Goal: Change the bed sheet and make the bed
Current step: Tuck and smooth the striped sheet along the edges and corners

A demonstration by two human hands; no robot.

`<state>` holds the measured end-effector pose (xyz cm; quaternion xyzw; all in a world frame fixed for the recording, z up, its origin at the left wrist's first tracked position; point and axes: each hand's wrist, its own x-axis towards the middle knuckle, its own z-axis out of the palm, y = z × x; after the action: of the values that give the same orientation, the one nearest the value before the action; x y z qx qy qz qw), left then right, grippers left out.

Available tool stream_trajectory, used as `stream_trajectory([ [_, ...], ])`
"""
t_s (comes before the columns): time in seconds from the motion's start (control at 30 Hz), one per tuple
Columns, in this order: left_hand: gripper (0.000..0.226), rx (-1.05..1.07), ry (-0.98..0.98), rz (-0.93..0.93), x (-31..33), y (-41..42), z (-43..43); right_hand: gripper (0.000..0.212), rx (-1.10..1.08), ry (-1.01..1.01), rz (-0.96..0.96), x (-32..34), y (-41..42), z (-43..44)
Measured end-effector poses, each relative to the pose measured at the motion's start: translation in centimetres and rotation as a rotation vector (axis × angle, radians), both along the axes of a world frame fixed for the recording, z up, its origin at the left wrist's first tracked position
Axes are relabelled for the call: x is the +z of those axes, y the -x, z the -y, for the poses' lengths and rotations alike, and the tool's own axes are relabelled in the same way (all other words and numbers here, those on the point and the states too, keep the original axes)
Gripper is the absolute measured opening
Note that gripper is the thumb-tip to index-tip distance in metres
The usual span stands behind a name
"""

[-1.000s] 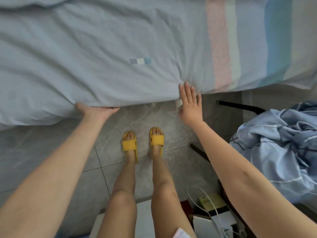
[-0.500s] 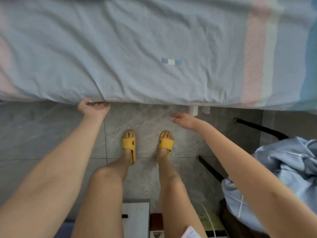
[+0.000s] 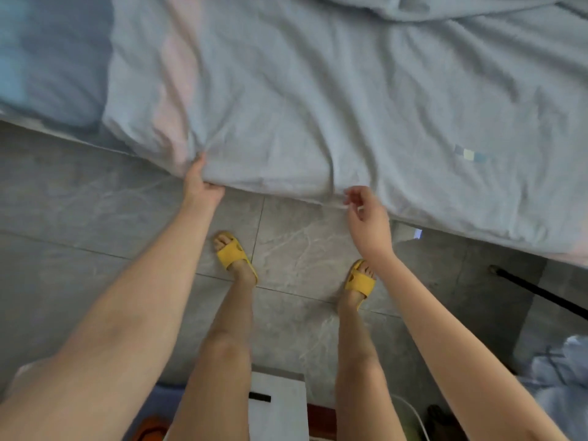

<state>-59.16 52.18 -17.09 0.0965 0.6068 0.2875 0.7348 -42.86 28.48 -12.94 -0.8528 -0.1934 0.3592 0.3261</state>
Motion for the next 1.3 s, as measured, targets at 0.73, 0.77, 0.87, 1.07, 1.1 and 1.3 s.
stream_trajectory([
  [0.73,0.023,0.030,0.121,-0.197,1.9,18.5,-26.0,0.140,0.604,0.698,0.251,-2.4,13.4,-33.2],
  [0.77,0.026,0.033,0.101,-0.203,1.4,18.6,-27.5,0.144,0.636,0.750,0.273,-2.5,13.2,-33.6],
  [0.87,0.034,-0.005,0.068,-0.385,-0.3,19.1,-31.4,0.149,0.639,0.797,0.236,-3.0,12.8,-34.5],
  [1.07,0.027,-0.284,-0.071,-0.819,-0.5,21.7,-35.6,0.149,0.613,0.853,0.269,-2.8,12.7,-34.9],
  [1.1,0.019,-0.256,-0.120,-0.879,-0.5,22.1,-35.9,0.148,0.613,0.881,0.281,-2.5,12.8,-35.3],
  [1.3,0.012,-0.163,-0.080,-0.929,2.1,23.2,-37.8,0.111,0.427,0.989,0.127,0.2,15.1,-40.3],
])
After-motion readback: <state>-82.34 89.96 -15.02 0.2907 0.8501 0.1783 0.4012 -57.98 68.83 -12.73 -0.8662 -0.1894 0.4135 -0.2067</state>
